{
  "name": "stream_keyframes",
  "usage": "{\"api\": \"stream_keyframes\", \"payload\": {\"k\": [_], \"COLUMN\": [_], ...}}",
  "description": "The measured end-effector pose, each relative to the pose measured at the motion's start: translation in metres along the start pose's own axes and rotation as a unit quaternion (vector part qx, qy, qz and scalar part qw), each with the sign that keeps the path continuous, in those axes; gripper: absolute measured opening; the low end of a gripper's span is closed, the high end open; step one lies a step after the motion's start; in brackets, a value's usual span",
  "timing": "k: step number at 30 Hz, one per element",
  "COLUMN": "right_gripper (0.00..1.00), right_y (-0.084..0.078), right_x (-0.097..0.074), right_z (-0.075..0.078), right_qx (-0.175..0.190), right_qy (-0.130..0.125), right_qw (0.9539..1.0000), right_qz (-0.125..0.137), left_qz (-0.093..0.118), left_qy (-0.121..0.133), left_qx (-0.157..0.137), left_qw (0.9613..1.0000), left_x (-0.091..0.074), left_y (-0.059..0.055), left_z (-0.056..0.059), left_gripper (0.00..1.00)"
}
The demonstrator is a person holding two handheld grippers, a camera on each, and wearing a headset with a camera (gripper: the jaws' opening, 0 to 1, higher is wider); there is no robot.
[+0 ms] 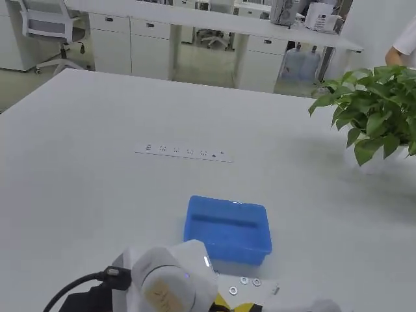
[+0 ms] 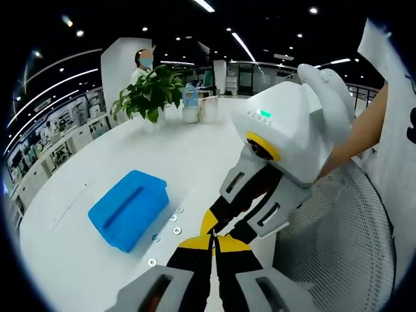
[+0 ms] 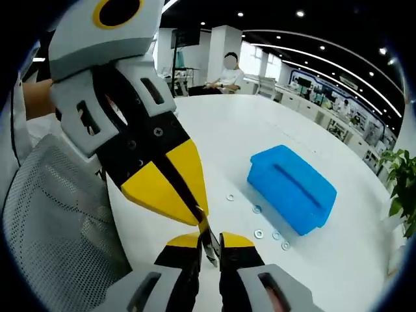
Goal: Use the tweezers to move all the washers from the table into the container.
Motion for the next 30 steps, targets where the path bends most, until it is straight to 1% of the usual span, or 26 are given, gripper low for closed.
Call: {"api": "stream_keyframes", "payload": {"k": [2, 3, 5, 8, 10, 11, 12, 13, 14, 15, 16, 17, 18, 19, 20, 21, 22, 23, 24, 25, 26, 27, 28, 29, 30], "right_gripper": [0.06, 0.06, 0.05, 0.05, 0.05, 0.05, 0.05, 0.04, 0.04, 0.04, 0.04, 0.04, 0.04, 0.04, 0.04, 0.04, 0.04, 0.04, 0.04, 0.04, 0.04, 0.04, 0.04, 0.04, 0.04], "right_y": [-0.002, -0.003, -0.002, -0.001, -0.002, -0.002, -0.001, -0.001, -0.001, 0.0, 0.0, 0.001, 0.002, 0.004, 0.006, 0.008, 0.01, 0.012, 0.014, 0.018, 0.02, 0.023, 0.025, 0.029, 0.031], "right_x": [0.002, 0.002, 0.001, 0.003, 0.005, 0.006, 0.006, 0.006, 0.006, 0.005, 0.004, 0.002, 0.001, 0.0, -0.001, -0.002, -0.001, -0.001, 0.0, 0.001, 0.002, 0.002, 0.003, 0.005, 0.007], "right_z": [-0.002, -0.002, -0.004, -0.005, -0.006, -0.006, -0.006, -0.006, -0.006, -0.005, -0.004, -0.002, 0.0, 0.003, 0.006, 0.011, 0.013, 0.018, 0.021, 0.025, 0.027, 0.029, 0.032, 0.034, 0.036], "right_qx": [-0.005, -0.022, -0.023, -0.02, -0.027, -0.027, -0.023, -0.018, -0.016, -0.016, -0.016, -0.014, -0.012, -0.009, -0.008, -0.003, 0.001, 0.009, 0.013, 0.02, 0.026, 0.033, 0.04, 0.049, 0.055], "right_qy": [0.0, -0.001, 0.001, 0.009, 0.014, 0.012, 0.01, 0.01, 0.009, 0.007, 0.007, 0.006, 0.005, 0.004, 0.003, 0.002, 0.002, 0.002, 0.001, 0.001, 0.002, 0.003, 0.003, 0.007, 0.009], "right_qw": [0.9999, 0.9997, 0.9997, 0.9997, 0.9995, 0.9995, 0.9996, 0.9997, 0.9998, 0.9998, 0.9998, 0.9999, 0.9999, 0.9999, 1.0, 1.0, 0.9999, 0.9998, 0.9997, 0.9995, 0.9992, 0.9988, 0.9984, 0.9977, 0.9971], "right_qz": [-0.01, -0.012, -0.008, -0.009, -0.011, -0.011, -0.01, -0.01, -0.008, -0.008, -0.007, -0.005, -0.003, 0.0, 0.003, 0.008, 0.01, 0.016, 0.019, 0.025, 0.03, 0.035, 0.041, 0.048, 0.051], "left_qz": [0.003, 0.004, 0.007, 0.007, 0.005, 0.005, 0.012, 0.011, 0.008, 0.008, 0.009, 0.02, 0.031, 0.036, 0.05, 0.058, 0.071, 0.078, 0.075, 0.074, 0.077, 0.073, 0.063, 0.061, 0.058], "left_qy": [0.0, 0.0, -0.001, -0.001, 0.004, 0.01, 0.018, 0.019, 0.031, 0.036, 0.039, 0.049, 0.053, 0.058, 0.068, 0.072, 0.097, 0.118, 0.134, 0.146, 0.174, 0.193, 0.215, 0.224, 0.226], "left_qx": [0.004, 0.007, 0.012, 0.018, 0.019, 0.024, 0.028, 0.026, 0.012, -0.006, -0.013, -0.035, -0.065, -0.077, -0.112, -0.125, -0.136, -0.146, -0.162, -0.166, -0.163, -0.163, -0.158, -0.157, -0.161], "left_qw": [1.0, 1.0, 0.9999, 0.9998, 0.9998, 0.9997, 0.9994, 0.9994, 0.9994, 0.9993, 0.9991, 0.998, 0.996, 0.9947, 0.9901, 0.9879, 0.9834, 0.9792, 0.9748, 0.9725, 0.968, 0.9648, 0.9618, 0.9599, 0.9588], "left_x": [-0.002, -0.003, -0.004, -0.003, -0.003, -0.003, -0.004, -0.005, -0.007, -0.008, -0.011, -0.016, -0.022, -0.025, -0.032, -0.037, -0.044, -0.05, -0.056, -0.06, -0.066, -0.07, -0.074, -0.075, -0.075], "left_y": [0.003, 0.004, 0.006, 0.005, 0.002, 0.001, -0.001, -0.002, -0.005, -0.007, -0.009, -0.011, -0.013, -0.013, -0.015, -0.016, -0.019, -0.02, -0.025, -0.028, -0.032, -0.035, -0.04, -0.044, -0.047], "left_z": [0.002, 0.002, 0.003, 0.003, 0.004, 0.004, 0.005, 0.006, 0.004, 0.004, 0.003, 0.003, 0.002, 0.002, 0.001, 0.001, -0.002, -0.004, -0.004, -0.004, -0.006, -0.006, -0.006, -0.006, -0.005], "left_gripper": [0.0, 0.0, 0.0, 0.0, 0.0, 0.0, 0.0, 0.0, 0.0, 0.0, 0.01, 0.05, 0.09, 0.12, 0.15, 0.16, 0.18, 0.22, 0.28, 0.34, 0.4, 0.48, 0.52, 0.55, 0.58]}}
Point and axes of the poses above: the centre of the closed fingertips' face, and the gripper's own axes: x roughly forward along the fingers, z roughly to its right, y roughly out of its top, the point moved 6 cm from there along -x, roughly backward along the fingers, and after that the axes turned 3 degrees about -x, right-handed, at the moved point
